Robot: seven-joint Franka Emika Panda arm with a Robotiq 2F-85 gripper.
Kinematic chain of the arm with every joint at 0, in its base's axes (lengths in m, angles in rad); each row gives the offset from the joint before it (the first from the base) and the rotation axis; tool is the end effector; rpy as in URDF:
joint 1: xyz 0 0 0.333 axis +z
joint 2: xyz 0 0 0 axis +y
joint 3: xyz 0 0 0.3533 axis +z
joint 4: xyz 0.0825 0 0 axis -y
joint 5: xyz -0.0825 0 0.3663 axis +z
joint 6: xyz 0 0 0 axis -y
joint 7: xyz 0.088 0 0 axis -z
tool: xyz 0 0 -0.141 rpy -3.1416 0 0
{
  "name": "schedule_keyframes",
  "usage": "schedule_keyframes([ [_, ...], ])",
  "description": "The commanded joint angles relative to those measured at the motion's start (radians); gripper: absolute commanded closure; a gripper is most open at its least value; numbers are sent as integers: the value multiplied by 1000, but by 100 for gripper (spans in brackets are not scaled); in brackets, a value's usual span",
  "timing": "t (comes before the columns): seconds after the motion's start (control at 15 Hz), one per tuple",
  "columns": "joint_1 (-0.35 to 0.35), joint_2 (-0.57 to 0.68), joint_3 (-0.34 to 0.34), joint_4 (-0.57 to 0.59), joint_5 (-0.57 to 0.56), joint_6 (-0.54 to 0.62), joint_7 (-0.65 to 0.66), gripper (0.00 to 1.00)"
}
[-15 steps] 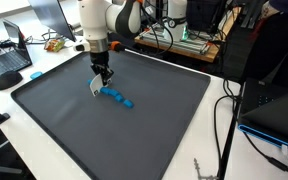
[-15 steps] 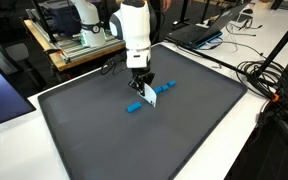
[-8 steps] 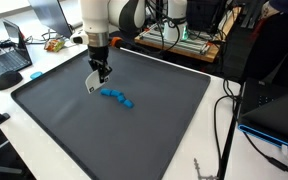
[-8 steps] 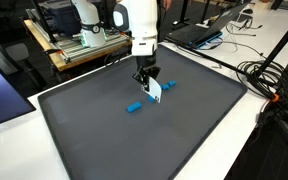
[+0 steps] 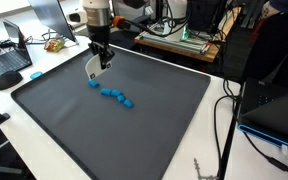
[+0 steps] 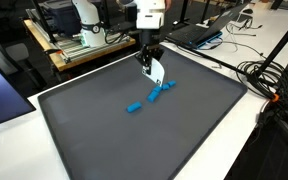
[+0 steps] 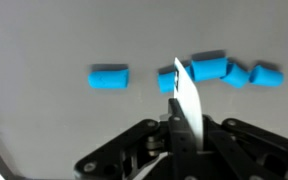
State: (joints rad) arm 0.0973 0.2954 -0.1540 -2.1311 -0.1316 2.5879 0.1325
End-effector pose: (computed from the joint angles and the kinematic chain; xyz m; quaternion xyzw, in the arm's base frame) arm 0.5931 -0.0311 0.3015 0.9942 -0.0361 0.0833 0.0579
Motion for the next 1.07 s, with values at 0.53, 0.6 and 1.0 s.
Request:
schedule_keyframes([
  [0.53,-22,-344,151,166,33,-628,18,99],
  [0.6,-25,-356,153,189,35,-662,15,99],
  [1.0,-38,-400,151,251,58,-718,-39,99],
])
